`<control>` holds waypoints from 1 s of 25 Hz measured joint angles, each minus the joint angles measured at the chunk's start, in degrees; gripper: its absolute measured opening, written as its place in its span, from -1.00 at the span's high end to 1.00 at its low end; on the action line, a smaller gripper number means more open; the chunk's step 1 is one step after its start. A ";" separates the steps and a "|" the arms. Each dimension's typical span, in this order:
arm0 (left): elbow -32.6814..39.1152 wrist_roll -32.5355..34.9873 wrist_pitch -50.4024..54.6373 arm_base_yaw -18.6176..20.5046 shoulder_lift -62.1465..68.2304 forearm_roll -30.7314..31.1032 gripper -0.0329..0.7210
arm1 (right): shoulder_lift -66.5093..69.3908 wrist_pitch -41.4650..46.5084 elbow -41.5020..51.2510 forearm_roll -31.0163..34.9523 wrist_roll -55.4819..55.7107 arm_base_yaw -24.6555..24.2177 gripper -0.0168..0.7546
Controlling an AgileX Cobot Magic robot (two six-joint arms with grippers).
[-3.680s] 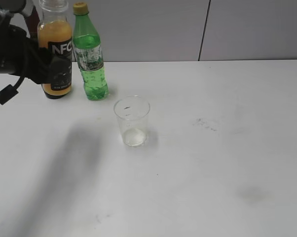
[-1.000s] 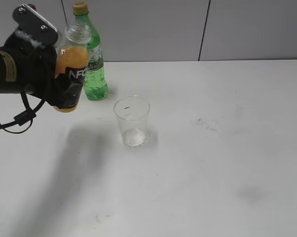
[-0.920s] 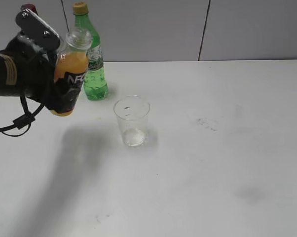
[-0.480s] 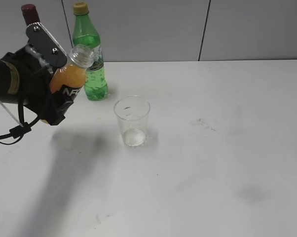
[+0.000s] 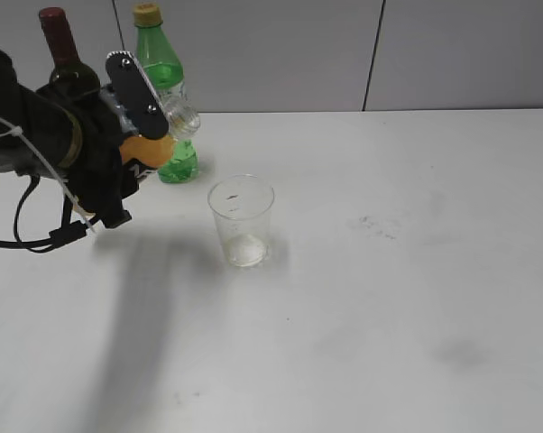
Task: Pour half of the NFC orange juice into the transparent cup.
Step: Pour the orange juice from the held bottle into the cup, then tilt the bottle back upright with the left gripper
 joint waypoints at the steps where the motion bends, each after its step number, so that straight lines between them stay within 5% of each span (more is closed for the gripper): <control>1: -0.23 -0.52 0.46 -0.61 0.13 0.76 -0.34 | 0.00 0.00 0.00 0.00 0.00 0.00 -0.57; 25: -5.49 -3.53 16.83 -10.11 5.56 10.46 -0.34 | 0.00 0.00 0.00 0.00 0.00 0.00 -0.57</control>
